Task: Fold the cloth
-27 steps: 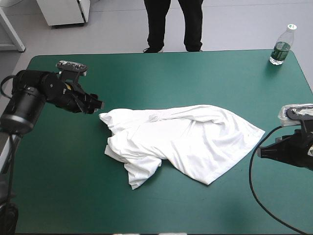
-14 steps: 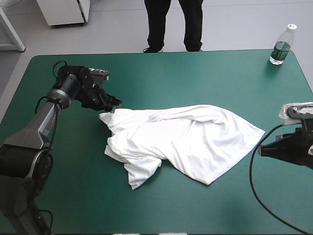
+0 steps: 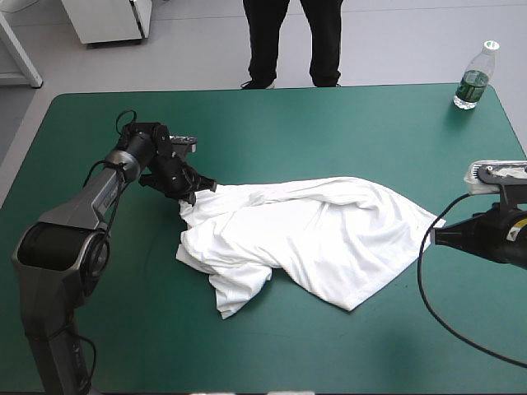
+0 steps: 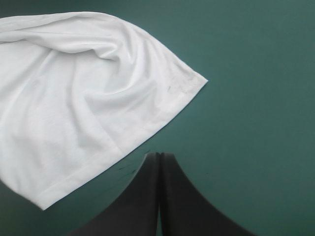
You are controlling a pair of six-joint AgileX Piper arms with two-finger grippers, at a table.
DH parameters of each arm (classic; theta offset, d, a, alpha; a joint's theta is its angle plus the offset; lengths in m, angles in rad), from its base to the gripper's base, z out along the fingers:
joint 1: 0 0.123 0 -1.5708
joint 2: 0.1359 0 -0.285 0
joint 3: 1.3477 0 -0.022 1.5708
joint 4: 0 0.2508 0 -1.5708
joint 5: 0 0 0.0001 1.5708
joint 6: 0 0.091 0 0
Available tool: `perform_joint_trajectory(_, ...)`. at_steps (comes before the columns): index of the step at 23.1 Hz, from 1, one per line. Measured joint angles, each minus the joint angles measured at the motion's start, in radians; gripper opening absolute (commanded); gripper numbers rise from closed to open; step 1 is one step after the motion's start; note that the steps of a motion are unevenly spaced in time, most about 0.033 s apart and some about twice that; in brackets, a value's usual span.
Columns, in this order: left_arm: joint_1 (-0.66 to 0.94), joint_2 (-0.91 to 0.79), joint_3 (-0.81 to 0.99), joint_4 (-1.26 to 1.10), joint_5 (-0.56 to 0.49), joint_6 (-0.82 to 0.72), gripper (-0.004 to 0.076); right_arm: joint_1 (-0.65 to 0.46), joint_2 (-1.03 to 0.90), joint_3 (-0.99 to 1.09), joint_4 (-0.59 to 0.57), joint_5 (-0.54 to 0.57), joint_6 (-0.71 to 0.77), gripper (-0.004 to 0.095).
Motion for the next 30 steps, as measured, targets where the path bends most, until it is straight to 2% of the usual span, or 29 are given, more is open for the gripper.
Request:
perform_joint_trajectory(4, 0.000, 0.000, 0.000, -0.002, 0.000, 0.001, -0.0022, 0.000, 0.058, 0.000, -0.064, -0.006, 0.019, 0.0224)
perform_joint_trajectory(5, 0.000, 0.000, -0.001, -0.002, 0.000, 0.001, -0.0022, 0.000, 0.082, 0.000, -0.075, -0.006, 0.019, 0.0298)
perform_joint_trajectory(6, 0.000, 0.000, 0.000, -0.002, 0.000, 0.003, -0.0022, 0.000, 0.109, 0.000, -0.083, -0.006, 0.019, 0.0454)
perform_joint_trajectory(7, 0.000, 0.000, 0.000, -0.002, 0.000, 0.003, -0.0022, 0.000, 0.165, 0.000, -0.089, -0.006, 0.037, 0.0519)
perform_joint_trajectory(9, 0.000, 0.000, 0.000, -0.002, 0.001, 0.004, -0.0022, 0.000, 0.235, -0.010, -0.088, -0.007, 0.067, 0.0588)
perform_joint_trajectory(16, 0.000, 0.000, -0.001, -0.002, 0.001, 0.010, -0.0022, -0.011, 0.485, -0.133, -0.069, -0.037, 0.105, 0.0580)
perform_joint_trajectory(20, 0.000, 0.000, -0.001, -0.002, 0.001, 0.011, -0.0022, -0.176, 0.653, -0.157, 0.074, -0.074, 0.033, 0.0581)
perform_joint_trajectory(22, 0.000, 0.000, -0.001, -0.002, 0.001, 0.012, -0.0022, -0.219, 0.705, -0.157, 0.127, -0.116, 0.002, 0.0578)
perform_joint_trajectory(30, 0.000, 0.000, -0.001, -0.002, 0.000, 0.012, -0.0022, -0.220, 0.877, -0.159, 0.130, -0.171, -0.014, 0.0530)
